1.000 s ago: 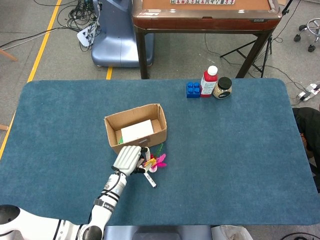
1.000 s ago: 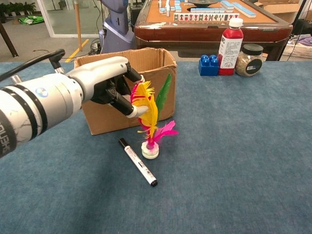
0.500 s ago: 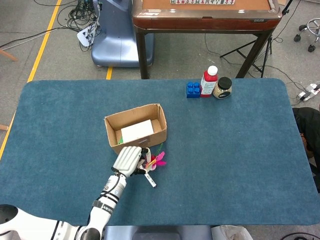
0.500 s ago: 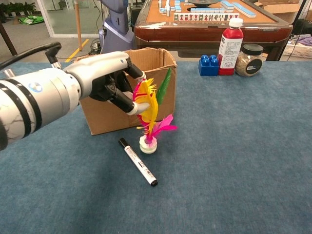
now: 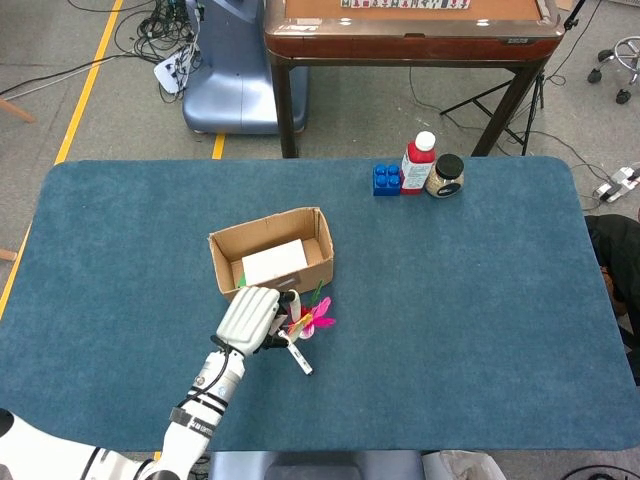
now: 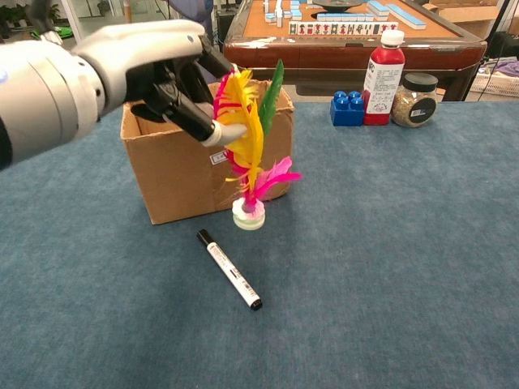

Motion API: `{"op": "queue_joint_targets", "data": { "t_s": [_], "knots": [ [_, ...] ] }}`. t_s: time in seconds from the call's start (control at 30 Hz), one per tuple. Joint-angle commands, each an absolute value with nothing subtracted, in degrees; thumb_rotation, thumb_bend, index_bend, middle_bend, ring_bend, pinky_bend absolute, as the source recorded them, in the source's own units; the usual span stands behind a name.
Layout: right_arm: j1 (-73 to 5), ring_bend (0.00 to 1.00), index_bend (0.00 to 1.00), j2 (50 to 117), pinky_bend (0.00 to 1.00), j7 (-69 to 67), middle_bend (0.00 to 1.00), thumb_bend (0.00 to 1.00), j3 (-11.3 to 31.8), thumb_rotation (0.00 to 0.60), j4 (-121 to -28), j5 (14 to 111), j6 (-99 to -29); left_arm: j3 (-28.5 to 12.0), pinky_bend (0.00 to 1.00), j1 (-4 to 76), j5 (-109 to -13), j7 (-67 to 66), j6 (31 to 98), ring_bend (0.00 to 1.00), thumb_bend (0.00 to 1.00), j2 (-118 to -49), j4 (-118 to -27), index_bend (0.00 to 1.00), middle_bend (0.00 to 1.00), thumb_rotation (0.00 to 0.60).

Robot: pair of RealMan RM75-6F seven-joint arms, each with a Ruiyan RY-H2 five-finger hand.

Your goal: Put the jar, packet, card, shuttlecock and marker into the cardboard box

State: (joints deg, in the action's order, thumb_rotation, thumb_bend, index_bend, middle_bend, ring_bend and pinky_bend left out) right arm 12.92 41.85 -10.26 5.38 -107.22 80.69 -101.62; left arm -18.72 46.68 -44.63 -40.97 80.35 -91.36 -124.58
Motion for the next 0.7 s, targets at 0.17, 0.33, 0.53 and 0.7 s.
{"op": "queue_joint_targets", "data": {
  "t_s": [0.17,0.33,0.53,0.7],
  "knots": [
    [12.7,0.26,0.26,42.0,0.39,-9.5,0.35,0.19,5.3,0.6,-107.4,80.7,-101.2,-22.2,1.0,47.6,-43.9,-43.4,83.1,1.0,0.36,-87.2,-129.2,0.66,1.0,0.6],
    [12.5,0.26,0.26,42.1,0.39,-9.0,0.35,0.19,5.3,0.6,-107.5,80.7,-101.0,-25.1,1.0,48.4,-42.3,-44.0,84.0,1.0,0.36,-84.7,-130.6,0.66,1.0,0.6],
    [12.4,0.26,0.26,42.1,0.39,-9.0,0.35,0.19,5.4,0.6,-107.5,80.4,-100.7,-29.5,1.0,49.9,-38.3,-43.8,83.8,1.0,0.36,-80.7,-131.4,0.66,1.0,0.6],
    [12.2,0.26,0.26,42.1,0.39,-9.0,0.35,0.19,5.4,0.6,-107.5,80.2,-100.4,-32.4,1.0,51.2,-35.4,-43.1,83.3,1.0,0.36,-77.7,-131.0,0.66,1.0,0.6]
  ]
}}
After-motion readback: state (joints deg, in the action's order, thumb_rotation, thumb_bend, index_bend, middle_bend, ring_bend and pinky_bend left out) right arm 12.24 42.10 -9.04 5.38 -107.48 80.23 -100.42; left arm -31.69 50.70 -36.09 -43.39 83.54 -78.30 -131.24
